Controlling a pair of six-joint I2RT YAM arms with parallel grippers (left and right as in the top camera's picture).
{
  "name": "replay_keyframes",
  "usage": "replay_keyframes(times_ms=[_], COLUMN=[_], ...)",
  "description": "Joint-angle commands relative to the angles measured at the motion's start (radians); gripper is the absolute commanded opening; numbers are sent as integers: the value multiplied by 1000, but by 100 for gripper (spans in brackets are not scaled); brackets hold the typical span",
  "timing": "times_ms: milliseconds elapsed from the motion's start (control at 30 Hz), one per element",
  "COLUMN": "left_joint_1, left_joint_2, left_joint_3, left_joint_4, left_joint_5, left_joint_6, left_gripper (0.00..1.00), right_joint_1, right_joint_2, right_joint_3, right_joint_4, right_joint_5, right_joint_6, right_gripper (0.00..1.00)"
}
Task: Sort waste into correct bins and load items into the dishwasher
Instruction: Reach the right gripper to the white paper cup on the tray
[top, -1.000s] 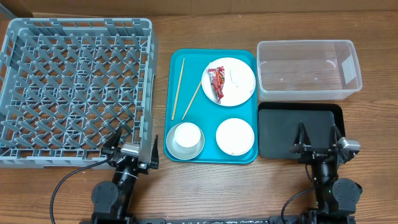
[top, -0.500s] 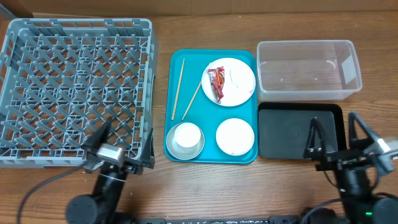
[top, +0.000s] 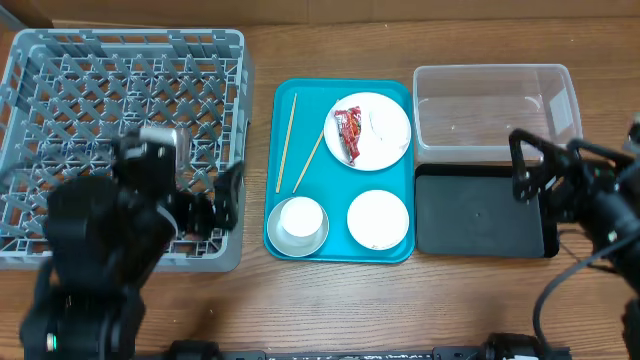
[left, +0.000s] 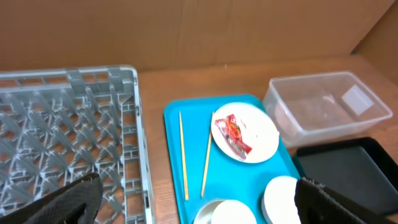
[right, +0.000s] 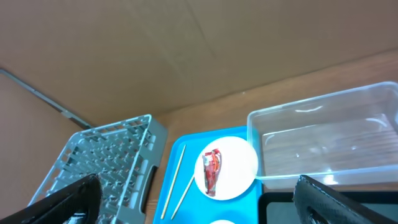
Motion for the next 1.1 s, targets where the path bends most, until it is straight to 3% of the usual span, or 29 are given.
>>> replay_keyframes(times_ms=[0,133,233,367,533,733,967,1067], left_joint_1=[-6,-6,-6,-6,-5,-5,-4,-4], left_joint_2=[92,154,192,227,228,209,202,202], left_joint_3=[64,63,64,64,98,187,193,193], left_joint_4=[-35,-72,-78,-75,-134,-246,-311,-317], left_joint_5=[55,214,246,240,69,-179,-193,-235], left_joint_6=[-12,-40,-37,-38,-147,-251,-249,-249], left_gripper=[100,100,100,100,92,97,100,100], right_joint_1=[-3,0,50,272,535,789,866,866], right_joint_2=[43,94,138,235,374,587,819,892], right_joint_3=[24,24,24,4,-1,-1,-1,-1], right_joint_4=[-13,-40,-100,-182,-168,-74,16,35], right_joint_5=[-39,-162,-225,-105,48,247,293,301], right_joint_6=[2,-10,-34,-26,54,188,293,293], right_gripper=[100,100,89,80,72,61,43,40])
